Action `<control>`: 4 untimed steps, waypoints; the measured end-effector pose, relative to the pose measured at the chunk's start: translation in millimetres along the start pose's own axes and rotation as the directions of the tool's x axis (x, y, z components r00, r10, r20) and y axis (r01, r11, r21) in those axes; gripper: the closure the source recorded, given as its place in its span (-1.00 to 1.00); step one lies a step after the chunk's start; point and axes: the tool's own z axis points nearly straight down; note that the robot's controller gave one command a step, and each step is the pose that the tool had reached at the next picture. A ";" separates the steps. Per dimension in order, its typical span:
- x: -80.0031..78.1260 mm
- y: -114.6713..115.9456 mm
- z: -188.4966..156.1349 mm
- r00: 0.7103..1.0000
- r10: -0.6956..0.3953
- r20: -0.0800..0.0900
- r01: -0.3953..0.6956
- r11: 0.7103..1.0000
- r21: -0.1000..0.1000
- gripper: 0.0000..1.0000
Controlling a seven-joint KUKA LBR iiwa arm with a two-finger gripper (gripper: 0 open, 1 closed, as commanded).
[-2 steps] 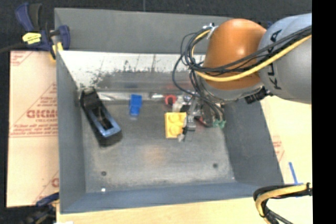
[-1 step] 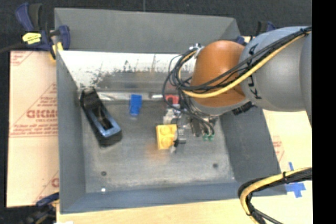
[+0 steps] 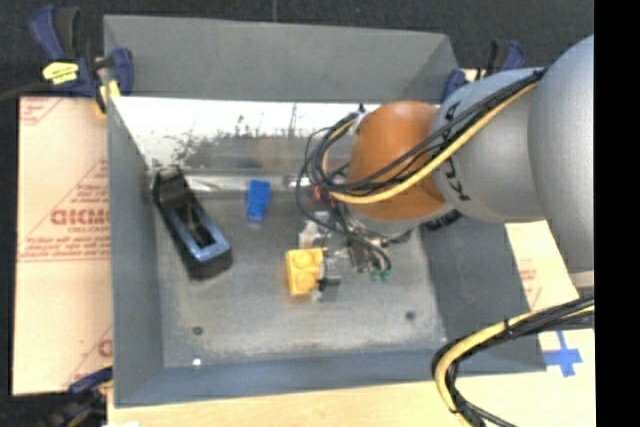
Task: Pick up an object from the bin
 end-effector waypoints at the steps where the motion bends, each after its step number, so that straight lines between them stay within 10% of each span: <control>1: -11.0 10.8 -132.1 1.000 0.019 -0.004 -0.019 1.000 0.000 1.00; 4: -8.2 23.5 -30.0 0.991 -0.136 0.000 0.136 0.991 0.001 1.00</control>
Offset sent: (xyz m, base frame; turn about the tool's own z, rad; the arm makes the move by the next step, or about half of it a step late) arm 0.0000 0.0000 0.0000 0.0000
